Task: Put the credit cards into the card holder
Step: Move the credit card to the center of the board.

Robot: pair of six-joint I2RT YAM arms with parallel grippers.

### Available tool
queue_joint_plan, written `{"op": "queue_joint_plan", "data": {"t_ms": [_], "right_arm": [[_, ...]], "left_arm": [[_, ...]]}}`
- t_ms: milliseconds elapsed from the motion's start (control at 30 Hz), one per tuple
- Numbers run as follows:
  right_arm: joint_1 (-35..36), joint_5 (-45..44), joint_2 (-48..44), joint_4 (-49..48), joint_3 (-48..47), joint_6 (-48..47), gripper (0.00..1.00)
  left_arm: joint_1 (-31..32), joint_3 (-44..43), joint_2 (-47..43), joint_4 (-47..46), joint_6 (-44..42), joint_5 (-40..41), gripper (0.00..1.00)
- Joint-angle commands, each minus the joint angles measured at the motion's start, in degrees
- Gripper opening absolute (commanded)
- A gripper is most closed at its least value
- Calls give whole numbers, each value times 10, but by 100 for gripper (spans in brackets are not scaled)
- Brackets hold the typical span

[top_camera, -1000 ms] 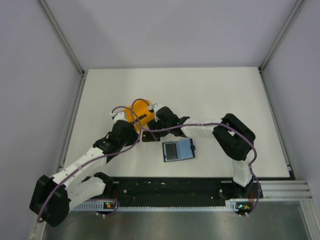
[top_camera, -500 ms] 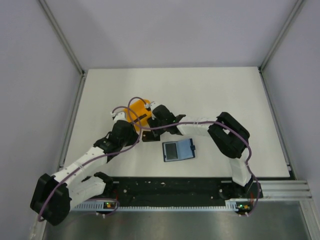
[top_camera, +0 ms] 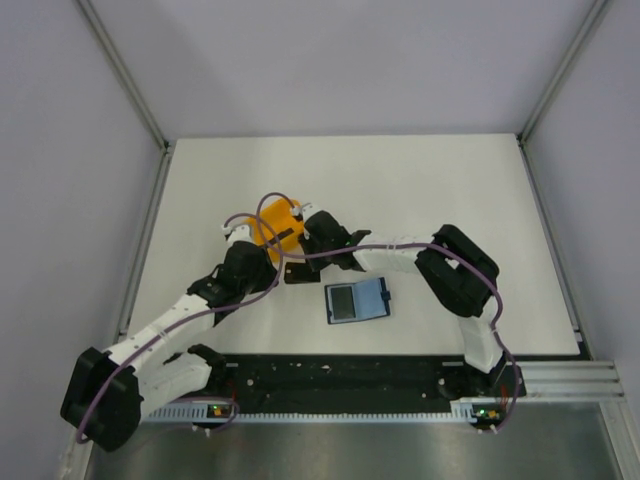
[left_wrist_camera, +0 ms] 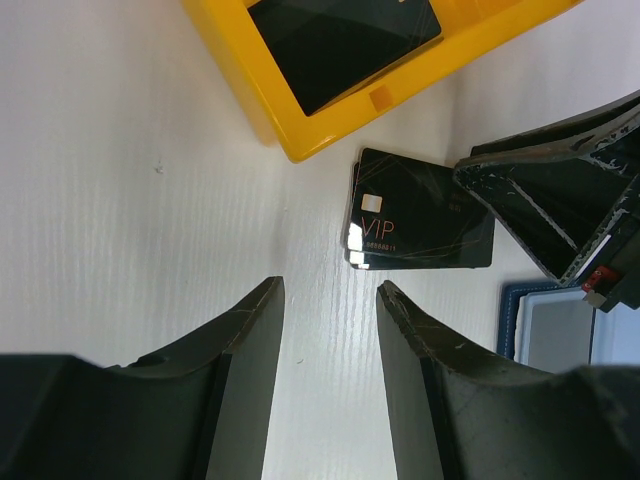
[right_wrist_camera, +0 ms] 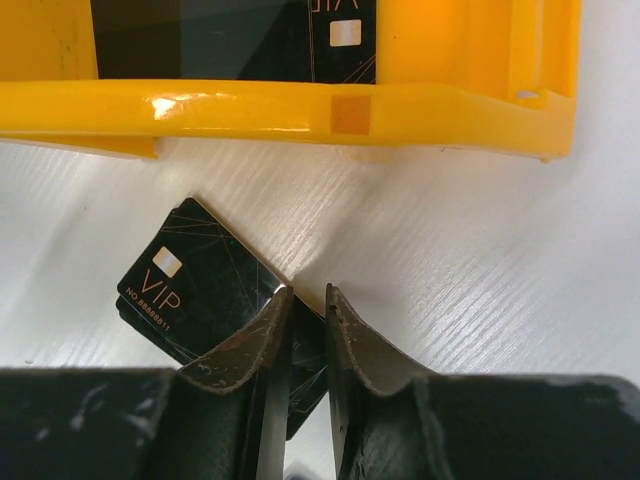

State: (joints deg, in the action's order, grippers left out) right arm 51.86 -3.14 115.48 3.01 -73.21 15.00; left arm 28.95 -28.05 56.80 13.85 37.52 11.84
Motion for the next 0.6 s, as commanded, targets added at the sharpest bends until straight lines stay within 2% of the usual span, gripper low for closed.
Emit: {"op": "queue_joint_plan", "data": {"t_ms": [0,433,467,567], "right_arm": [[0,-28,20,61,25,20,17],[-18,-82,-73,3,95,51,10],[-18,-79,-79,-3,99,48,13],[-18,-46,-98,-25,114,35,42]], "left_arm": [[-4,3,2,-24,-5,1,48],[-8,2,0,-23,-8,-3,48],[-7,2,1,-24,-9,-2,48],[-8,4,-1,-24,-8,-2,48]]}}
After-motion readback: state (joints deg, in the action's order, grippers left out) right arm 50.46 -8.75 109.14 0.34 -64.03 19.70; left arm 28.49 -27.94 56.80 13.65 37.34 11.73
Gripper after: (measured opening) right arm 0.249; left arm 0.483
